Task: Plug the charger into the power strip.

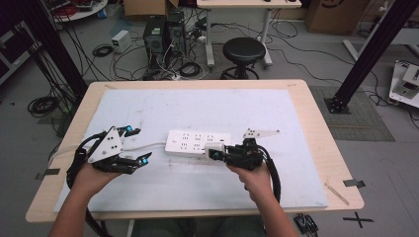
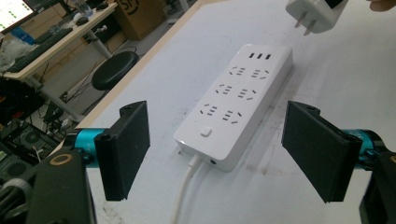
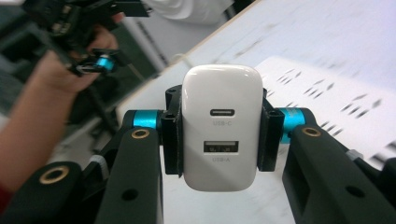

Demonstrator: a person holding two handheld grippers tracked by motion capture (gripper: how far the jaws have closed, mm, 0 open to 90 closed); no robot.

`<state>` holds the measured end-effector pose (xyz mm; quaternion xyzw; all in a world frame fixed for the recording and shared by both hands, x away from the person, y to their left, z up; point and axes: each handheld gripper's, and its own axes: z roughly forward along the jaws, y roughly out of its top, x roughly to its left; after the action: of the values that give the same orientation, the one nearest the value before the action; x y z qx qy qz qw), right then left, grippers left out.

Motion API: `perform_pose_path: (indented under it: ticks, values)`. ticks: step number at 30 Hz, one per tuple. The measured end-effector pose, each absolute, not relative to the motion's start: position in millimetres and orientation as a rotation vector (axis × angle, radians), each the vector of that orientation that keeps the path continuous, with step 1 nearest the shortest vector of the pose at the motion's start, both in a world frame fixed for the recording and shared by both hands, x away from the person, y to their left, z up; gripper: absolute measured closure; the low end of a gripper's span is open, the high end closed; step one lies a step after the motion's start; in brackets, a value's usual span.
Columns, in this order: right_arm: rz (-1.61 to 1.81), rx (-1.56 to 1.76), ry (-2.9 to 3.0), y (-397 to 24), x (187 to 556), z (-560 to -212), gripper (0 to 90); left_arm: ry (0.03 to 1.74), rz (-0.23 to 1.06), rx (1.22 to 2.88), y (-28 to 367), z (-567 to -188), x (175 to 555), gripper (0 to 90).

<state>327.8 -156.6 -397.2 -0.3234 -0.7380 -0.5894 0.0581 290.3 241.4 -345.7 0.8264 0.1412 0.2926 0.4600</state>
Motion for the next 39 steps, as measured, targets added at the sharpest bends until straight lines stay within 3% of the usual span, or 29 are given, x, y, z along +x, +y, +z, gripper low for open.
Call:
perform_pose_path:
  ticks: [11, 23, 39]
  values:
    - [-1.720, -0.959, -2.597, -151, 344, -379, 63.2, 0.357, 0.716, 2.048, 250, -349, 290, 23.6]
    - [-1.249, -0.628, -3.006, -133, 392, -356, 63.2, 0.378, 0.703, 2.043, 257, -355, 290, 23.6]
    - [-0.757, -0.320, -3.184, -101, 432, -360, 63.1, 0.424, 0.685, 2.032, 272, -370, 285, 23.5]
